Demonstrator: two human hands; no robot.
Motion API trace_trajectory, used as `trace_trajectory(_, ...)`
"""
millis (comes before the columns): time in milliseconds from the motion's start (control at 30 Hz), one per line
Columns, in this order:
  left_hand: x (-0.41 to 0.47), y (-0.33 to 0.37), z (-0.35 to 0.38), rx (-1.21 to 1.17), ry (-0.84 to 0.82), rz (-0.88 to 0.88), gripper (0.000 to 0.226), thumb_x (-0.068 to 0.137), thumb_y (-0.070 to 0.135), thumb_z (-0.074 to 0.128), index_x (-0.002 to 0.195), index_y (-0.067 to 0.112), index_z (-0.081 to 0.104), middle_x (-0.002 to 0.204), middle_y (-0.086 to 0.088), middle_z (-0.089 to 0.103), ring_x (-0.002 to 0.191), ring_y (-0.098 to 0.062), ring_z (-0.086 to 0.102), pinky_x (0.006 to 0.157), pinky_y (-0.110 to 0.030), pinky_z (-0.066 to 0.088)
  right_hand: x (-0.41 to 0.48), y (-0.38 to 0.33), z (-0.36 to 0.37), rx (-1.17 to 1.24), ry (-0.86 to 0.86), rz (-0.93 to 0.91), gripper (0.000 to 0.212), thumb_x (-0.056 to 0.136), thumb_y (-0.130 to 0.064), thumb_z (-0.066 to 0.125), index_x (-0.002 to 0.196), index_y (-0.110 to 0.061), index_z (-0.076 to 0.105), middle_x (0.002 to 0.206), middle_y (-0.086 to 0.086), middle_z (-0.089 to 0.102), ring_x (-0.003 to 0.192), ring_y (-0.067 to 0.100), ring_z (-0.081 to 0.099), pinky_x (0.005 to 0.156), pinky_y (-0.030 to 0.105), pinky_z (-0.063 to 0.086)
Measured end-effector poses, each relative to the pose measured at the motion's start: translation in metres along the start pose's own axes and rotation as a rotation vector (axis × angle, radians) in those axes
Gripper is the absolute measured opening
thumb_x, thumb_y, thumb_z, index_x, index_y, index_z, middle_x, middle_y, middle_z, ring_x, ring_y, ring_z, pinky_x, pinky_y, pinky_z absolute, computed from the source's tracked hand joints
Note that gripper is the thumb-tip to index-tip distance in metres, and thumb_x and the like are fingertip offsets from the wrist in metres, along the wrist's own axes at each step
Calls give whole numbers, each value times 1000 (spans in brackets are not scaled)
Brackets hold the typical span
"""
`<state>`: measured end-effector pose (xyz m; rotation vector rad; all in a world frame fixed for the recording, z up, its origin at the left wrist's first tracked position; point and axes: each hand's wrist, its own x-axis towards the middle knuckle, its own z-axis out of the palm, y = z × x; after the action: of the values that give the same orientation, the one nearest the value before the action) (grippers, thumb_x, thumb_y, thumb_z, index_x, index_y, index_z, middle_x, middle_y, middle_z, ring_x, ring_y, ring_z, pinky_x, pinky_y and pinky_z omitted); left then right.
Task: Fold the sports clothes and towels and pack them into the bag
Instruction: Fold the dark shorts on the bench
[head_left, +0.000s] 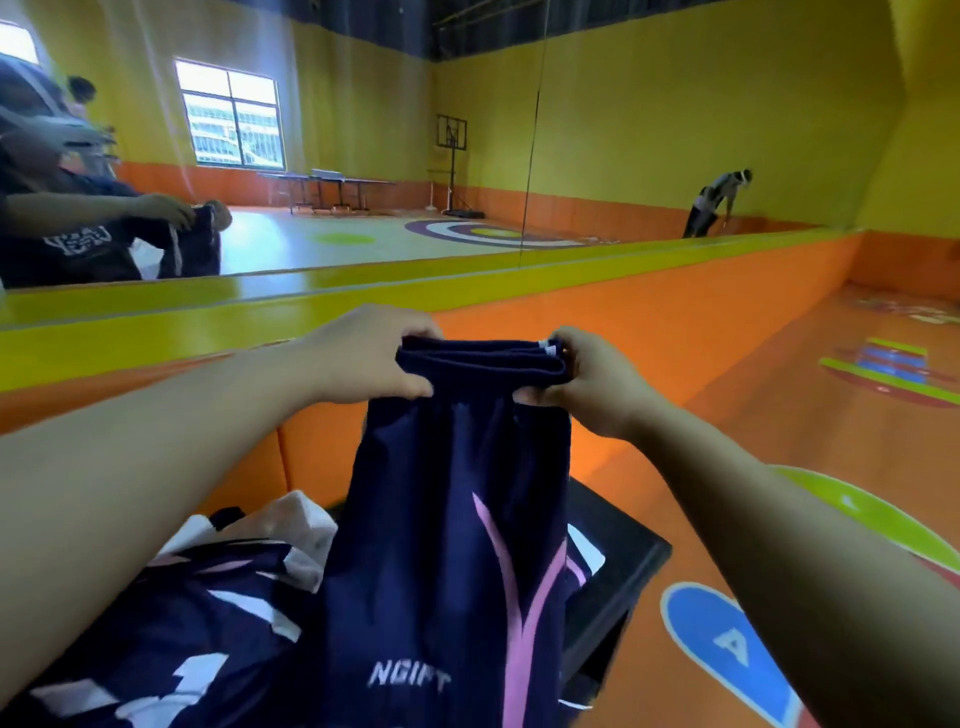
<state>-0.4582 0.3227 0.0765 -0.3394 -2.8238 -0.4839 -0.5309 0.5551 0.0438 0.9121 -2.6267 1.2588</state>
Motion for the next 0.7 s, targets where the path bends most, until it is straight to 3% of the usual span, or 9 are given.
trace_trajectory(100, 16, 9, 3, -17, 249, 58, 37, 77, 18, 77, 111, 17, 64, 103, 4, 64, 87, -10, 52, 71, -19, 33, 8, 2, -8, -16, 210, -65, 35, 75, -15, 79, 88, -17, 46, 85, -8, 61, 77, 8, 58, 63, 23, 42)
trace_trajectory(167, 21, 14, 2, 2, 360, 131, 39, 76, 18, 77, 113, 15, 63, 104, 2, 61, 90, -8, 48, 74, -16, 31, 5, -2, -15, -2, 324, -128, 36, 78, -15, 77, 85, -18, 42, 78, -17, 54, 66, -8, 53, 55, 10, 36)
trace_trajectory(233, 22, 15, 4, 63, 373, 229, 42, 77, 19, 77, 115, 12, 61, 107, 2, 57, 94, -8, 45, 80, -16, 31, -4, 0, -19, -14, 365, -178, 34, 81, -17, 75, 88, -15, 42, 74, -16, 52, 62, -3, 51, 52, 10, 35)
trace_trajectory(333, 11, 11, 26, 84, 288, 341, 43, 74, 16, 79, 113, 11, 61, 104, 6, 52, 94, -4, 42, 79, -14, 29, -23, 22, -16, -31, 280, -177, 33, 80, -17, 75, 85, -23, 43, 73, -9, 56, 64, 16, 51, 59, 31, 41)
trace_trajectory(400, -4, 4, 55, 65, 181, 343, 42, 76, 19, 77, 113, 15, 59, 104, 10, 49, 93, 0, 41, 79, -15, 31, -42, 43, -4, -38, 174, -120, 38, 77, -16, 77, 81, -31, 42, 72, -10, 57, 65, 14, 53, 61, 36, 45)
trace_trajectory(467, -25, -3, 89, 14, 51, 302, 41, 78, 24, 75, 115, 20, 58, 104, 16, 46, 94, 5, 39, 82, -14, 32, -66, 61, 14, -54, 38, -43, 40, 75, -20, 80, 81, -33, 43, 72, -13, 59, 65, 4, 56, 62, 31, 47)
trace_trajectory(567, -58, -10, 137, -80, -144, 195, 46, 78, 28, 75, 120, 24, 56, 112, 14, 51, 102, 1, 46, 88, -12, 33, -101, 85, 43, -84, -142, 60, 42, 73, -25, 82, 83, -34, 42, 72, -17, 61, 68, -7, 57, 60, 12, 42)
trace_trajectory(700, -95, -14, 178, -189, -349, 87, 50, 78, 35, 74, 122, 36, 52, 111, 33, 47, 100, 20, 42, 86, 1, 29, -137, 110, 71, -41, -299, 199, 42, 70, -32, 84, 86, -31, 45, 78, 2, 60, 64, 11, 46, 61, 23, 39)
